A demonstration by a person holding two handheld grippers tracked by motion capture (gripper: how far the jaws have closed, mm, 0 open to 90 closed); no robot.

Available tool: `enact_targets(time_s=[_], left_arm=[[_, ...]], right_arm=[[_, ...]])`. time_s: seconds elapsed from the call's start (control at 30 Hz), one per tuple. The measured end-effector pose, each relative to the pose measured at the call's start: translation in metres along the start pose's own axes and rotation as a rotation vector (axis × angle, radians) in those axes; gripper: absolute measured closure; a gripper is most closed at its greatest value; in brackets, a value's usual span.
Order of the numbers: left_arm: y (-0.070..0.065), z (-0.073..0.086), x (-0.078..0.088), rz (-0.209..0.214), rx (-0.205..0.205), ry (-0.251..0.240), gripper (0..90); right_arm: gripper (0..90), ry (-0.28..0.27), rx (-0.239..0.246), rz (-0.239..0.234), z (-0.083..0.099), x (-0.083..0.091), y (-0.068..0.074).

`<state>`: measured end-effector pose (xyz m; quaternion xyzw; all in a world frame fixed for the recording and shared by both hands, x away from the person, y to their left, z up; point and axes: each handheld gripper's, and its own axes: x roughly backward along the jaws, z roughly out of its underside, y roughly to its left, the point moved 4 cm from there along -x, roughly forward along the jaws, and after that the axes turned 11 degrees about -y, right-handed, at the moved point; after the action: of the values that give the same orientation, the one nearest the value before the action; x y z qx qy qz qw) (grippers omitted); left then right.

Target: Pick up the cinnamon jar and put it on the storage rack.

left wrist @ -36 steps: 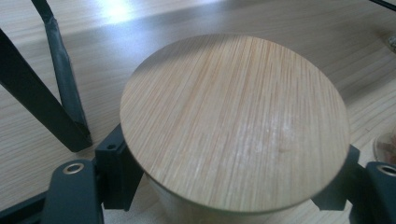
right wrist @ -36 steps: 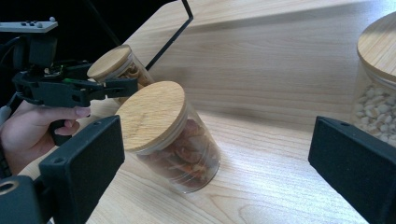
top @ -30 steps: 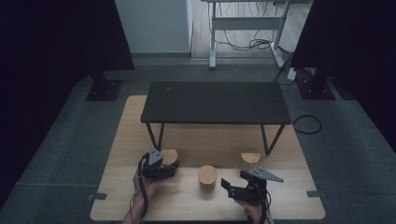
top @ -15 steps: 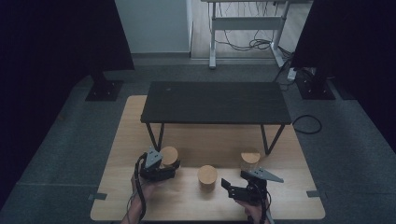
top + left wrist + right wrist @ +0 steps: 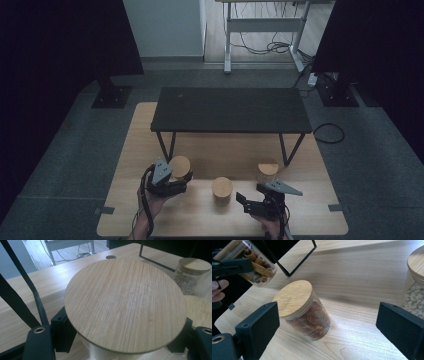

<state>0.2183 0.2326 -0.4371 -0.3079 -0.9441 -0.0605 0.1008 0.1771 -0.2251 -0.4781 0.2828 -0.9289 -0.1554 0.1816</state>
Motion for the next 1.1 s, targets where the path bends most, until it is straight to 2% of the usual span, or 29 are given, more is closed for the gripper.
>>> enact_targets(time_s=[0.2, 0.37, 0.8, 1.1], left_arm=[[0.003, -0.002, 0.005, 0.006, 0.011, -0.015, 25.5], [0.002, -0.005, 0.008, 0.005, 0.001, -0.020, 25.5], [0.007, -0.009, 0.017, 0.014, 0.023, -0.044, 25.5], [0.008, -0.010, 0.020, 0.007, 0.025, -0.048, 25.5]], right_arm=[[4.8, 0.007, 0.004, -0.004, 0.000, -0.001, 0.000], [4.8, 0.010, 0.006, -0.003, 0.000, -0.001, 0.000], [4.8, 0.021, 0.012, -0.010, 0.001, -0.003, 0.000], [4.5, 0.022, 0.019, -0.001, 0.001, -0.003, 0.002]])
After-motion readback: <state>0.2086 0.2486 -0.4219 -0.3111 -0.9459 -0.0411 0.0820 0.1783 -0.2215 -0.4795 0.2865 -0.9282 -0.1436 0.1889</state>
